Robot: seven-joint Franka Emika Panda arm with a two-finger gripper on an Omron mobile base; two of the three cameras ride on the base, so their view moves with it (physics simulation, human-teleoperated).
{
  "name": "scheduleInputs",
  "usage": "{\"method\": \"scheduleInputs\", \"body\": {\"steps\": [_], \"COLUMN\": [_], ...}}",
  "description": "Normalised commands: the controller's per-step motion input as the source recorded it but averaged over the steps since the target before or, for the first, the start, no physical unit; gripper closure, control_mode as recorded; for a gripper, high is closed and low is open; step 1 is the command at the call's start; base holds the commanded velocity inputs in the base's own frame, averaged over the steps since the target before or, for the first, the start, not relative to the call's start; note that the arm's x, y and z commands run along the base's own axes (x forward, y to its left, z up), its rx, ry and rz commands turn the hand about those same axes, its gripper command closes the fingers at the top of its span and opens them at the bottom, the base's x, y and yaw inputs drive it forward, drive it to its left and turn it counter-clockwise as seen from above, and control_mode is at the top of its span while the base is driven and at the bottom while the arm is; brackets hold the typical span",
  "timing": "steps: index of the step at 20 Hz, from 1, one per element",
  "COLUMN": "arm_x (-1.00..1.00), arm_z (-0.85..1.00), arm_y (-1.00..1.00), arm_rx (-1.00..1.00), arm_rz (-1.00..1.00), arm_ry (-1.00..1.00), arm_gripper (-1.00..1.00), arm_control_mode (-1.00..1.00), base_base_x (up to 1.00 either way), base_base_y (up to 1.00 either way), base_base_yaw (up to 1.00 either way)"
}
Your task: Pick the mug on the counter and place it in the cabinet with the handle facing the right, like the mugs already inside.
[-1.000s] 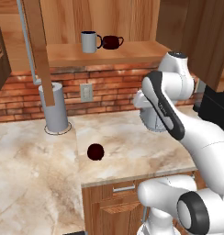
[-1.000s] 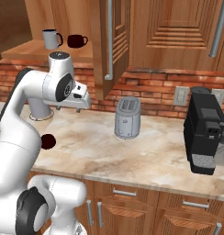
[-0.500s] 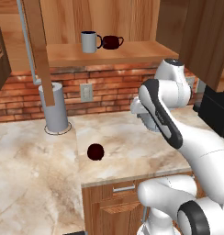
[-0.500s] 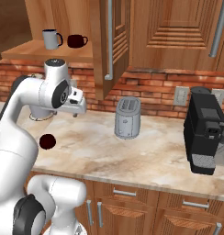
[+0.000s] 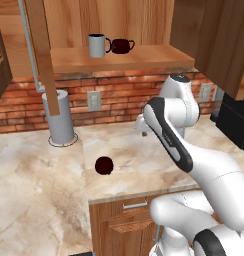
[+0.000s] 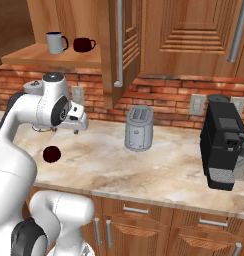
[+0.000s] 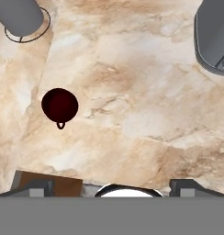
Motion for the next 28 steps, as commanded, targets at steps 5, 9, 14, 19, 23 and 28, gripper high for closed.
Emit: {"method": "scheduleInputs", "body": {"steps": [5, 9, 14, 19, 23, 28], "arm_x": [0.00, 0.00, 0.00, 0.00, 0.00, 0.00], "arm_z": [-0.29, -0.31, -0.29, -0.34, -0.36, -0.33], "arm_y": [0.21, 0.24, 0.27, 0.30, 0.30, 0.27], "arm_rx": [0.00, 0.00, 0.00, 0.00, 0.00, 0.00], "arm_rz": [0.00, 0.01, 0.02, 0.03, 0.03, 0.03], "arm_ry": [0.00, 0.00, -0.03, -0.06, -0.04, -0.03], "arm_gripper": [-1.00, -1.00, -1.00, -1.00, -1.00, -1.00], "arm_control_mode": [-1.00, -1.00, -1.00, -1.00, -1.00, -1.00], "base_base_x": [0.00, 0.00, 0.00, 0.00, 0.00, 0.00], "base_base_y": [0.00, 0.00, 0.00, 0.00, 0.00, 0.00], "base_base_yaw": [0.00, 0.00, 0.00, 0.00, 0.00, 0.00]}}
